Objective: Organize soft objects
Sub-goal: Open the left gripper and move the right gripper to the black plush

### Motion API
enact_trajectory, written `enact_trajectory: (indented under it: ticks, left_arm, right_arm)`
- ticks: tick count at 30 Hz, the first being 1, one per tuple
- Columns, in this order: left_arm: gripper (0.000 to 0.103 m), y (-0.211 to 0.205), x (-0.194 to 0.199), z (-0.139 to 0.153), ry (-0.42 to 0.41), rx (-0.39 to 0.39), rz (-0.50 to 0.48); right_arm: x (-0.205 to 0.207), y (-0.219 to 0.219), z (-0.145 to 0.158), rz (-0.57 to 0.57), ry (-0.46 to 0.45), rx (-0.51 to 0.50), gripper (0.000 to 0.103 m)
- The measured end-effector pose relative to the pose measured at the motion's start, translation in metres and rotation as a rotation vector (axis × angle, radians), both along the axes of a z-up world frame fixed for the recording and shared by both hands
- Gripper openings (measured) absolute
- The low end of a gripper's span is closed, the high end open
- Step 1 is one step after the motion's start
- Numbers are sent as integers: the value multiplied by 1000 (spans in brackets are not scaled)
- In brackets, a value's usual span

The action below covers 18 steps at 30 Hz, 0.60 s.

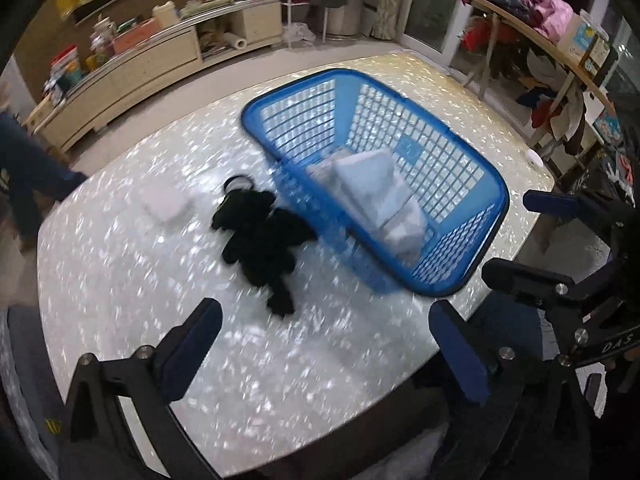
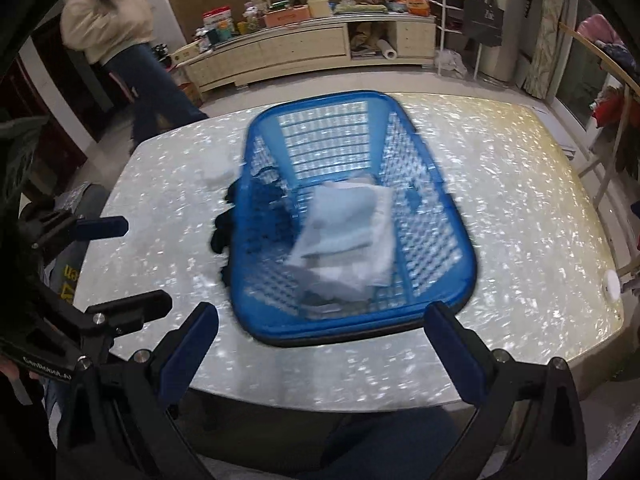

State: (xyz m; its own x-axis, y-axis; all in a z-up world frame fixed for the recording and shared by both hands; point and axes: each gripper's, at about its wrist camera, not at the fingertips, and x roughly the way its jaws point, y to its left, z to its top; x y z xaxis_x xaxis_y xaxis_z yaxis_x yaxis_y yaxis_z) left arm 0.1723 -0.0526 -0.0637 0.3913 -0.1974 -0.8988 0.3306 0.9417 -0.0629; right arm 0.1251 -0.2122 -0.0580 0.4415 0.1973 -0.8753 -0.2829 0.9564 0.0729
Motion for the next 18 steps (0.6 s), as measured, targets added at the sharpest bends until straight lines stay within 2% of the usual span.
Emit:
enact_trajectory:
  ticks: [4,13,18]
  left_arm:
    - [103,33,-23,0,10,-35,38]
    - [102,105,-61,-10,-1,-20,151]
    - [102,137,-72,-18,-18,14,210]
  right_arm:
    - [-9,32,-9,38,19,-20,103]
    - [-23,97,-29,144,46,-29,103]
    - [-23,135,-45,190,72,-28,103]
